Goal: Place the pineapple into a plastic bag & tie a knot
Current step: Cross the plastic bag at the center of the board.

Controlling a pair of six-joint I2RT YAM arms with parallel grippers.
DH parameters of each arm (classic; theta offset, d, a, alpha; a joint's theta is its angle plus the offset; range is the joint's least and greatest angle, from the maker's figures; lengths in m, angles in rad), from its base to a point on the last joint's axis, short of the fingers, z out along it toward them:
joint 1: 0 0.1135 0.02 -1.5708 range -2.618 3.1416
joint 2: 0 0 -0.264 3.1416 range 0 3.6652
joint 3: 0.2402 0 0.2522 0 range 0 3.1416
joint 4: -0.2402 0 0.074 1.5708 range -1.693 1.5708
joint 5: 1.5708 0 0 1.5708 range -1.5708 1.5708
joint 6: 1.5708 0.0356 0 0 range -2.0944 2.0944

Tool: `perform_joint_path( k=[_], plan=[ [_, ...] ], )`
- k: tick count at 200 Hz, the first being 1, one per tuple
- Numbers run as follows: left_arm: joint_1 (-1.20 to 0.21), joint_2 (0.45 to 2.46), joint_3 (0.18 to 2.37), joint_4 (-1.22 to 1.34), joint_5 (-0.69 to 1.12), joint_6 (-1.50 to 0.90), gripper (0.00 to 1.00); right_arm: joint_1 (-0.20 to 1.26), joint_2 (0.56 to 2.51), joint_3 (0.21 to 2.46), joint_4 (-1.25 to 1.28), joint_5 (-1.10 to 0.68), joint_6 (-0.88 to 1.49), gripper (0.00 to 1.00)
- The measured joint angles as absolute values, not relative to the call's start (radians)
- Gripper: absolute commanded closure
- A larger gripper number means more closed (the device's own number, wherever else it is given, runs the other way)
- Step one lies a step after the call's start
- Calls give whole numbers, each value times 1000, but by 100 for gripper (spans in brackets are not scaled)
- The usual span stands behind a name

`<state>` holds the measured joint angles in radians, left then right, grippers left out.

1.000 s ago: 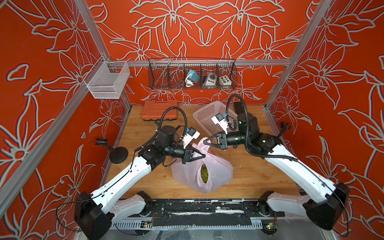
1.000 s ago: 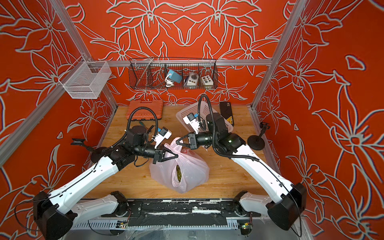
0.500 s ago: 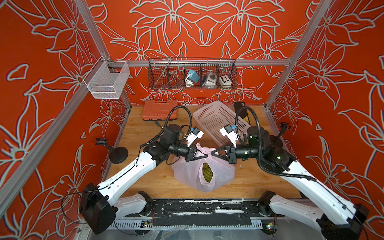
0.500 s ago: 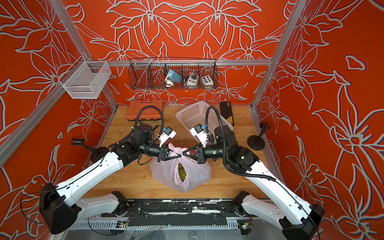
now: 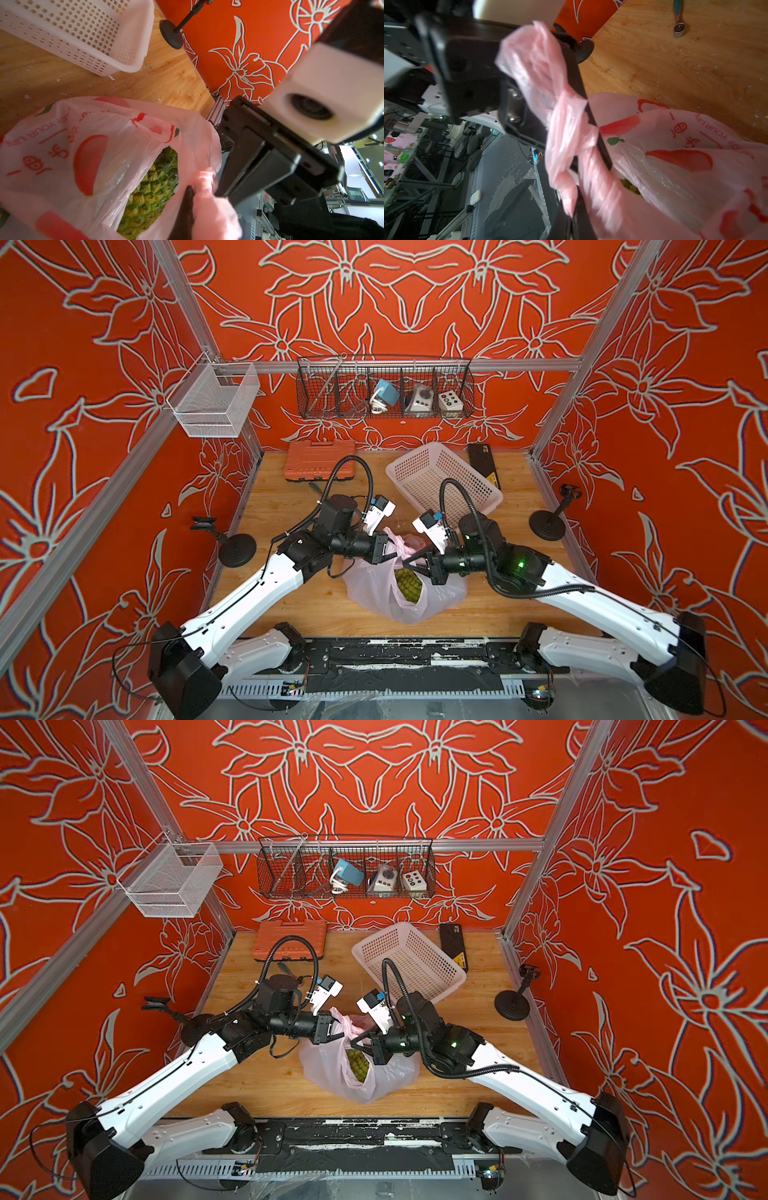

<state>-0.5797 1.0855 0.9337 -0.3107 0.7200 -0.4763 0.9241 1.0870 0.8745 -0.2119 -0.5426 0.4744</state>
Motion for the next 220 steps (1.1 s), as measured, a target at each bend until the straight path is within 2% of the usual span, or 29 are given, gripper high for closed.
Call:
perform_joint_path(
  k=[59, 143, 220],
  plan=[
    [-551, 1085, 934, -320, 693, -549, 100, 937, 1165, 925, -193, -429, 399, 100],
    [-540, 1078, 934, -328, 686, -564, 74, 943, 1165, 925, -157, -409, 383, 100],
    [-538, 1049, 934, -319, 763, -564, 65, 943, 1165, 921, -156, -402, 380, 100]
  ],
)
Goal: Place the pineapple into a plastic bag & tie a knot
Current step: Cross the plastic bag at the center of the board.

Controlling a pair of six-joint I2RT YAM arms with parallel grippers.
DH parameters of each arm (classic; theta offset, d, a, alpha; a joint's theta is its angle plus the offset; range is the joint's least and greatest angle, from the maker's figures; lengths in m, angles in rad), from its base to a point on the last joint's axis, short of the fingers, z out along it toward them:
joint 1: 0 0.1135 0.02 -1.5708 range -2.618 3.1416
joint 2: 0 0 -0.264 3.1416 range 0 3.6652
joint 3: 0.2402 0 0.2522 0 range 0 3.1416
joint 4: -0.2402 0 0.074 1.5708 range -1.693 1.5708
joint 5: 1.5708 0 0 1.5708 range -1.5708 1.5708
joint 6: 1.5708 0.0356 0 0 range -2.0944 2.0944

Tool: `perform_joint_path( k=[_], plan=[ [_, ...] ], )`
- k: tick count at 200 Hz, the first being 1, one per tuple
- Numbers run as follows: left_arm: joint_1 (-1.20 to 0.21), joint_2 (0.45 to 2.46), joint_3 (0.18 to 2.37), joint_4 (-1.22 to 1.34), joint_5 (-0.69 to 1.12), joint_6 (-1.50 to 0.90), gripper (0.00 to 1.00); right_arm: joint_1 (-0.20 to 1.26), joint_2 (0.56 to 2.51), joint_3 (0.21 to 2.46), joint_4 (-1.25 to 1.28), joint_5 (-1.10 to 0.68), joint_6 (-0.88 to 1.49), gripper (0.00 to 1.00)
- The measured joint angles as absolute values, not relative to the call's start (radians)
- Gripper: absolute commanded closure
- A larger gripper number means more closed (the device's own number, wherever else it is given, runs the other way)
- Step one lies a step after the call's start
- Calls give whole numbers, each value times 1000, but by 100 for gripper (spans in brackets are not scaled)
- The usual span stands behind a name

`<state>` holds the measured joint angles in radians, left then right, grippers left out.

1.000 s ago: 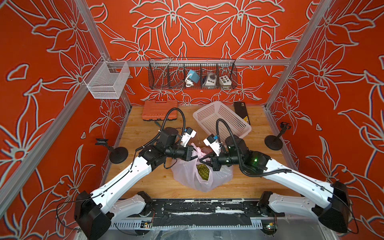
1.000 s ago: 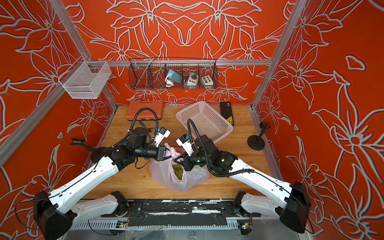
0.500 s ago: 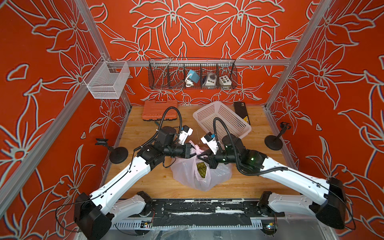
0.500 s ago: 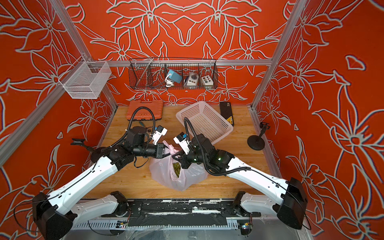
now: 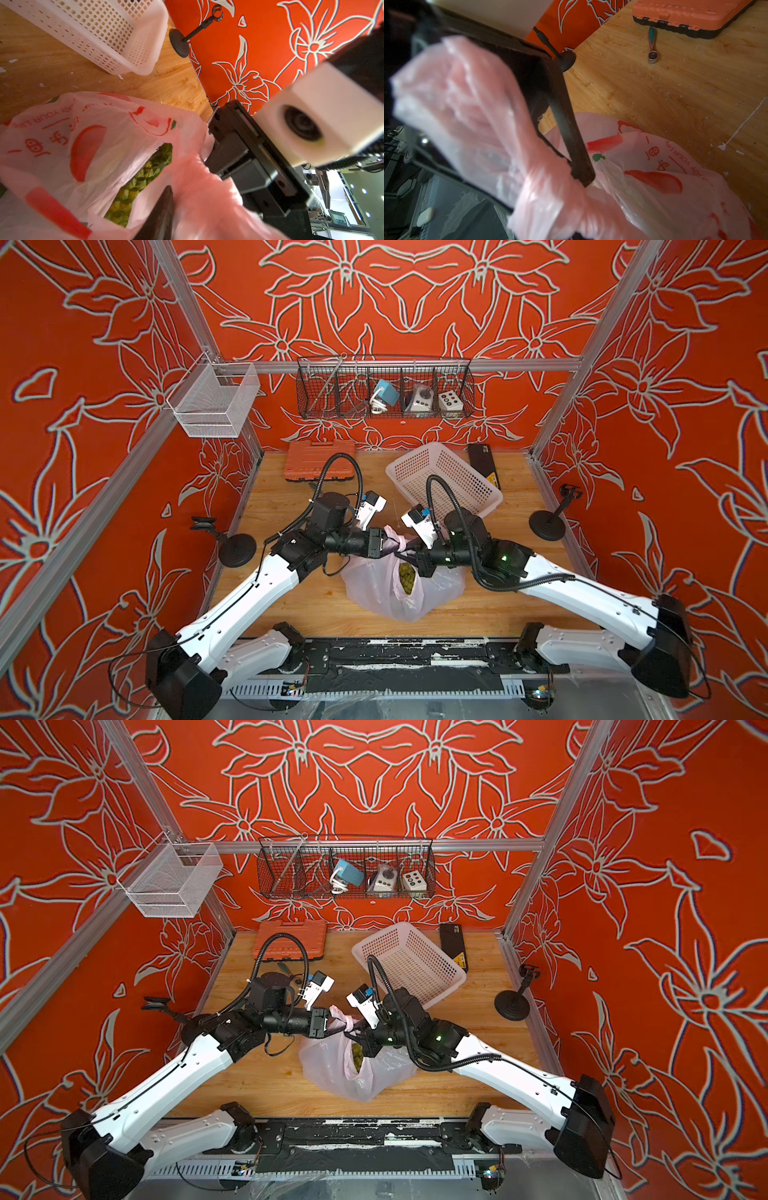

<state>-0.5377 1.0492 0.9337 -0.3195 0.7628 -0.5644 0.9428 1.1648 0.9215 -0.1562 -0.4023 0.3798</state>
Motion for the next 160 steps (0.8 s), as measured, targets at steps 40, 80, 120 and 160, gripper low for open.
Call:
perform_joint_path(
  k=[40, 80, 120, 160],
  plan=[
    [-538, 1035, 934, -320, 791, -561, 60, 936, 1164, 920, -156, -402, 380, 100],
    [-544, 1035, 934, -320, 828, -562, 57, 929, 1164, 911, -158, -401, 380, 100],
    [-544, 1035, 933, -320, 830, -563, 57, 929, 1164, 911, -160, -403, 380, 100],
    [-545, 1070, 949, -343, 829, -561, 62, 928, 1164, 911, -177, -410, 379, 100]
  ],
)
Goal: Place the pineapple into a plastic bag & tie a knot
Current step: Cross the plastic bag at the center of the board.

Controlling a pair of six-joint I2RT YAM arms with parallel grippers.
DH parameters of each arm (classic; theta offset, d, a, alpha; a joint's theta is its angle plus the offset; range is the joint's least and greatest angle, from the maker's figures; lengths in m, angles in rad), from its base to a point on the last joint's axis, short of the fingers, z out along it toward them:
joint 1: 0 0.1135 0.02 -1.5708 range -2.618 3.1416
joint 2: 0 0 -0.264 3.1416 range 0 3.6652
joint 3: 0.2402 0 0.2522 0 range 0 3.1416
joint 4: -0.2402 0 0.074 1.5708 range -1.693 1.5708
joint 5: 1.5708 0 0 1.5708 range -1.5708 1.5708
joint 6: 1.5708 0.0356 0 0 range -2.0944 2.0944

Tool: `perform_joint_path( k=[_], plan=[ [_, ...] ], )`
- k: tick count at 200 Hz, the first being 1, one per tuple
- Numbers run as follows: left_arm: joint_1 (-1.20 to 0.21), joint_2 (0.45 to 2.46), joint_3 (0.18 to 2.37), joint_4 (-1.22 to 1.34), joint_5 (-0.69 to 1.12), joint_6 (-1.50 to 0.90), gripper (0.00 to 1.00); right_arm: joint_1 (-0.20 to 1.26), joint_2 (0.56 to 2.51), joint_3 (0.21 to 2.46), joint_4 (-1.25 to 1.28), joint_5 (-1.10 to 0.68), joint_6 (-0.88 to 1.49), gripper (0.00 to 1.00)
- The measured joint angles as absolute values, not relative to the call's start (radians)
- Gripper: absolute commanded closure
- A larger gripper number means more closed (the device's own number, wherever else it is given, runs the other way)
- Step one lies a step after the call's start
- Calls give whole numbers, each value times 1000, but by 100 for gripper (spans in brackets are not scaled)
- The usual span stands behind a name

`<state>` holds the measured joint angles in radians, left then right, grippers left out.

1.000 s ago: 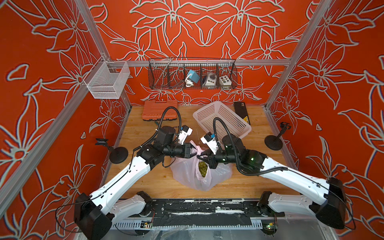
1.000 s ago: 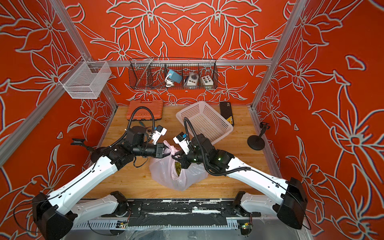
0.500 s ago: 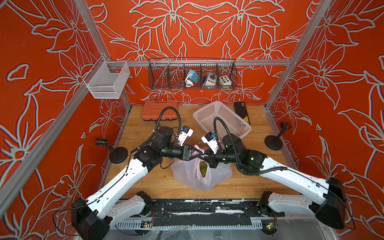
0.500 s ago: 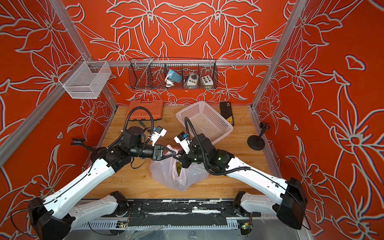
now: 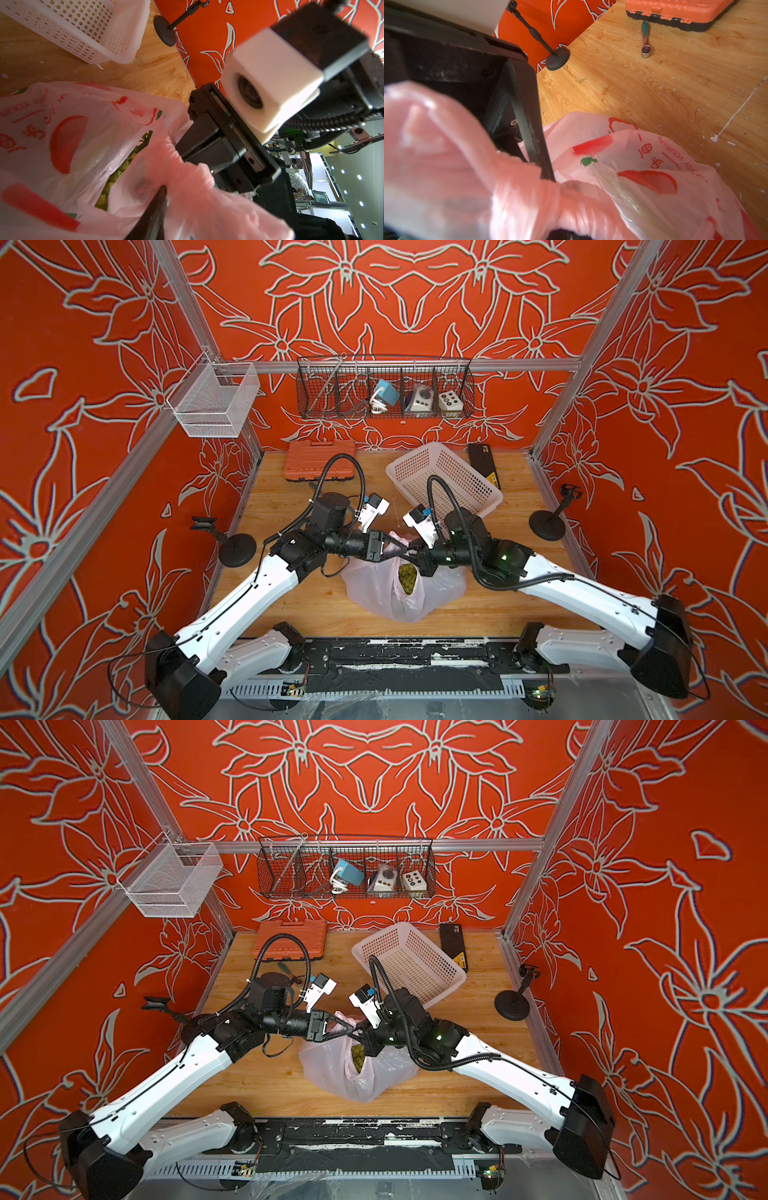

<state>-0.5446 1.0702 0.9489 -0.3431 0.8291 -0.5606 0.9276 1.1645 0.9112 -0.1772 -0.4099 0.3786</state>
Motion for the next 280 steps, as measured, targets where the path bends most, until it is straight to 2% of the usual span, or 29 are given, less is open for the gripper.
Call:
perform_joint_path(
  k=[17, 74, 104, 136, 156, 188, 216, 245, 280],
  plan=[
    [-545, 1090, 960, -356, 828, -558, 67, 927, 1164, 911, -186, -415, 377, 100],
    [-545, 1135, 990, -381, 811, -566, 100, 921, 1163, 911, -201, -435, 371, 100],
    [-545, 1145, 995, -381, 818, -566, 100, 919, 1158, 911, -212, -441, 367, 100],
    [-550, 1138, 995, -380, 815, -522, 100, 919, 1138, 958, -316, -470, 323, 52],
    [-550, 1116, 997, -389, 806, -453, 100, 919, 1085, 1020, -407, -477, 287, 37],
    [-551, 1109, 1036, -441, 818, -331, 100, 894, 957, 1141, -545, -476, 234, 25],
    [-551, 1114, 1048, -454, 872, -252, 100, 839, 919, 1229, -645, -481, 171, 23],
    [-551, 1120, 1055, -456, 936, -200, 100, 808, 1016, 1298, -728, -543, 118, 24],
    [-551, 1133, 1081, -459, 994, -178, 100, 802, 1146, 1279, -782, -588, 83, 24]
  ],
)
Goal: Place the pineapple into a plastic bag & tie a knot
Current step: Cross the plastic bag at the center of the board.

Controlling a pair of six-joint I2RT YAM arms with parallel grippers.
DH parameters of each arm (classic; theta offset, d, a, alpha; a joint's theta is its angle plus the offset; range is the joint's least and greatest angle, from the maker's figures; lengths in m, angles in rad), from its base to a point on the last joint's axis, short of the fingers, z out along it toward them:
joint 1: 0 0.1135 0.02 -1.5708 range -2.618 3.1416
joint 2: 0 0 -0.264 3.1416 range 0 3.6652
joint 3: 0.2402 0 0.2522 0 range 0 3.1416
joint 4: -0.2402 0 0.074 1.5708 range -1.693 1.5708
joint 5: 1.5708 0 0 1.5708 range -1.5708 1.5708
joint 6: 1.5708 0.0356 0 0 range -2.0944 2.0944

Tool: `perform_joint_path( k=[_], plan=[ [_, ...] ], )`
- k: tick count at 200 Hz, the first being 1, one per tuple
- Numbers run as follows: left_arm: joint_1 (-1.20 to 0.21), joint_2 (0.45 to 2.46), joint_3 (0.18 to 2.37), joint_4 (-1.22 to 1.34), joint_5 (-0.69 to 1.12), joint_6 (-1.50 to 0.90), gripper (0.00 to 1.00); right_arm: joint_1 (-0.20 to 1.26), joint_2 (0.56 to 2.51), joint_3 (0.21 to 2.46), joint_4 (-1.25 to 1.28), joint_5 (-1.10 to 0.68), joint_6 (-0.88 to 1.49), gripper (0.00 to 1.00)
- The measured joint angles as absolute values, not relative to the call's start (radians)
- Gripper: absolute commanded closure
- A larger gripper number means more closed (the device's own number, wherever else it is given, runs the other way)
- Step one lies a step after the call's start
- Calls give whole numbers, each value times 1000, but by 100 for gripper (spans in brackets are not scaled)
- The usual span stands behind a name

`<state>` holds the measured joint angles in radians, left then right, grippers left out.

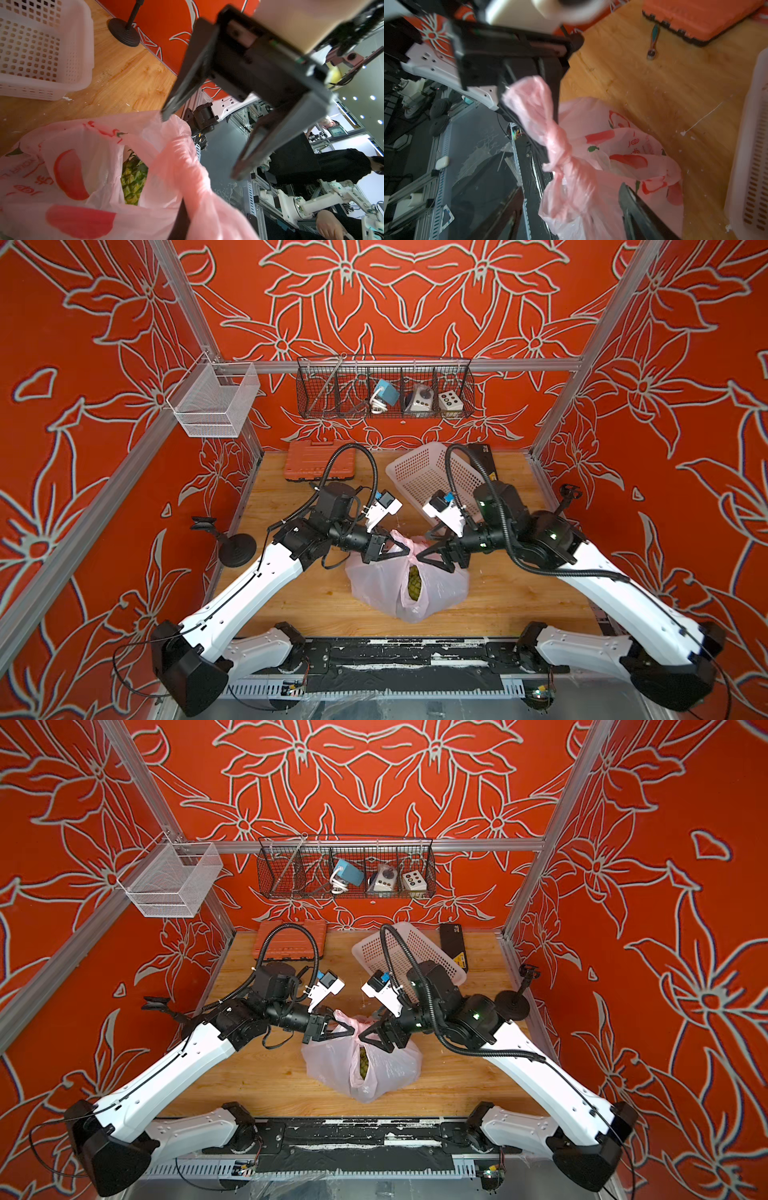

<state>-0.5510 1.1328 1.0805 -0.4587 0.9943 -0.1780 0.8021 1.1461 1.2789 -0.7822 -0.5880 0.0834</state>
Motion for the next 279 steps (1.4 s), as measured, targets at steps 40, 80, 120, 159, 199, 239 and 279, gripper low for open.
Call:
perform_joint_path(
  k=[40, 80, 120, 159, 199, 239, 279],
  plan=[
    [-551, 1133, 1080, -461, 1018, -176, 100, 797, 1169, 1275, -816, -634, 58, 30],
    [-551, 1133, 1080, -460, 1028, -180, 100, 797, 1201, 1276, -814, -673, 55, 49],
    [-551, 1133, 1076, -459, 1034, -184, 100, 797, 1264, 1276, -807, -688, 57, 66],
    [-551, 1133, 1067, -452, 1034, -188, 100, 797, 1277, 1276, -799, -709, 60, 98],
    [-550, 1133, 1048, -448, 1022, -205, 100, 797, 1312, 1276, -792, -715, 70, 100],
    [-550, 1129, 1032, -432, 940, -237, 100, 799, 1309, 1250, -740, -621, 117, 100],
    [-550, 1085, 936, -344, 831, -340, 100, 815, 1274, 1129, -560, -514, 224, 100]
  ],
)
